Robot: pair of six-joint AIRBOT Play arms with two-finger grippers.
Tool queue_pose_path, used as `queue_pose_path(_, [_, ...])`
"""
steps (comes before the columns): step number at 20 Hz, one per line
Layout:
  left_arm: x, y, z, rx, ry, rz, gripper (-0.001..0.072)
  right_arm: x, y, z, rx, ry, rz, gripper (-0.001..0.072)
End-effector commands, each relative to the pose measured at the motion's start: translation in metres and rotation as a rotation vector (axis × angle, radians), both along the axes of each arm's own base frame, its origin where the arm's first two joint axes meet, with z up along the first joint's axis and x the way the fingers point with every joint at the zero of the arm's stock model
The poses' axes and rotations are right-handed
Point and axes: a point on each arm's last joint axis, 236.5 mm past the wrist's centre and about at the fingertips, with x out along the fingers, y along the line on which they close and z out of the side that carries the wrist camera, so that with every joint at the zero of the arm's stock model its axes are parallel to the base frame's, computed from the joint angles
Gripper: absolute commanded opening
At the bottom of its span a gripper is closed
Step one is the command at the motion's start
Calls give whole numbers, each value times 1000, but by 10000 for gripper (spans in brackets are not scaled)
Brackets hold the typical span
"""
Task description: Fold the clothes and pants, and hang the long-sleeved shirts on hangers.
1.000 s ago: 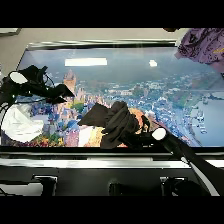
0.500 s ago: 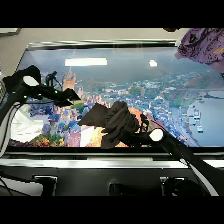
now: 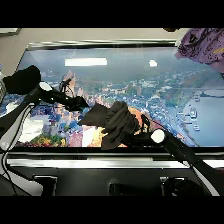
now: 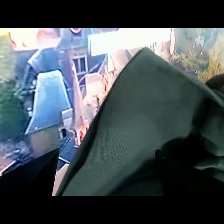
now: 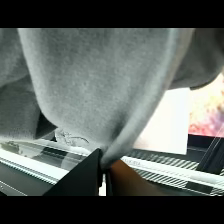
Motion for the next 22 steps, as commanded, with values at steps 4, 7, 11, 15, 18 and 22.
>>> queue_pose_path(4, [-19, -30, -32, 4, 58, -84, 684, 2, 6, 13, 19, -4, 17, 34])
queue_pose_path(7, [-24, -42, -32, 6, 46, -120, 126, 16, 7, 32, 10, -88, 45, 34])
queue_pose_path(11, [13, -29, 25, 19, -104, -96, 14, 45, -23, 73, -186, -275, 159, 32])
queue_pose_path(15, [88, 59, 198, 203, -490, 177, 14, 127, -137, 207, -581, -592, 18, 32])
queue_pose_path(18, [80, 114, 356, 310, -837, 370, 15, 147, -197, 352, -660, -887, -179, 33])
queue_pose_path(22, [-5, 147, 503, 369, -1174, 525, 15, 98, -227, 493, -676, -1214, -290, 33])
